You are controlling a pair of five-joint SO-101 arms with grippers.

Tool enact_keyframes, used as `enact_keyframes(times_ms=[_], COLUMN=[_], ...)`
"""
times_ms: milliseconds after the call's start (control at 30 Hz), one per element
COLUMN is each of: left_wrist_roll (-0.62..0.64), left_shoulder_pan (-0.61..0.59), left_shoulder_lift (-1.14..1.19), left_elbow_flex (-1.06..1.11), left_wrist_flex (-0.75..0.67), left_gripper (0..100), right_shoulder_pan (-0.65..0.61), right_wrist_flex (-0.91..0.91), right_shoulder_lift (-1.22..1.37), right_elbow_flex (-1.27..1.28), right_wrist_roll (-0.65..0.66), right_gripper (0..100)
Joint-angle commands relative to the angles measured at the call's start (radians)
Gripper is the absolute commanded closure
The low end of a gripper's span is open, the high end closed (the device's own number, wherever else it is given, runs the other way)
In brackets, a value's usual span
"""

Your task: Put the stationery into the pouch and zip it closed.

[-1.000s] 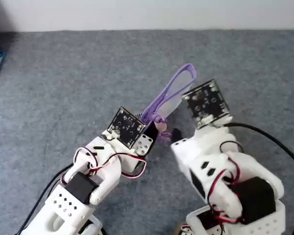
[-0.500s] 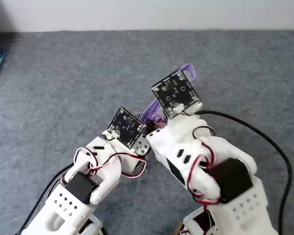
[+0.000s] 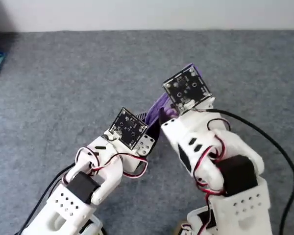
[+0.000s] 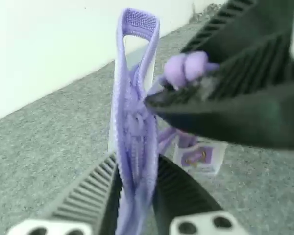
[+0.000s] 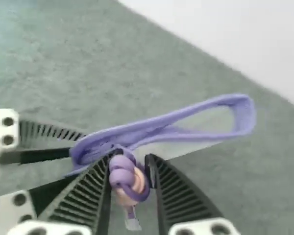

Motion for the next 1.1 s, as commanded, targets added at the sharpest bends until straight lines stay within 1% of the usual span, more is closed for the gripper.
enact_keyframes(times_ms=[0, 100, 233, 333, 600, 733, 867, 1067], left_wrist_roll=[0.003, 0.003, 0.003, 0.003, 0.003, 0.002, 0.002, 0.002], left_shoulder_pan=[-0.014, -0.014, -0.014, -0.014, -0.015, -0.014, -0.014, -0.011], left_shoulder_lift=[-0.025, -0.025, -0.025, -0.025, -0.025, -0.025, -0.025, -0.025], left_elbow_flex=[-0.012, -0.012, -0.021, -0.030, -0.030, -0.030, -0.039, -0.068], left_wrist_flex=[0.011, 0.012, 0.014, 0.014, 0.014, 0.014, 0.020, 0.074], left_gripper=[99, 99, 99, 99, 99, 99, 99, 99], right_shoulder_pan=[0.113, 0.127, 0.134, 0.171, 0.248, 0.252, 0.283, 0.372], right_wrist_flex=[-0.079, -0.125, -0.165, -0.205, -0.331, -0.346, -0.423, -0.535], right_shoulder_lift=[0.027, 0.027, 0.027, 0.027, 0.031, 0.053, 0.091, 0.263], right_elbow_flex=[0.018, 0.041, 0.068, 0.110, 0.153, 0.149, 0.157, 0.084], right_wrist_roll=[0.064, 0.097, 0.098, 0.101, 0.161, 0.157, 0.155, 0.155], right_gripper=[99.1, 99.1, 99.1, 99.1, 99.1, 99.1, 99.1, 99.1])
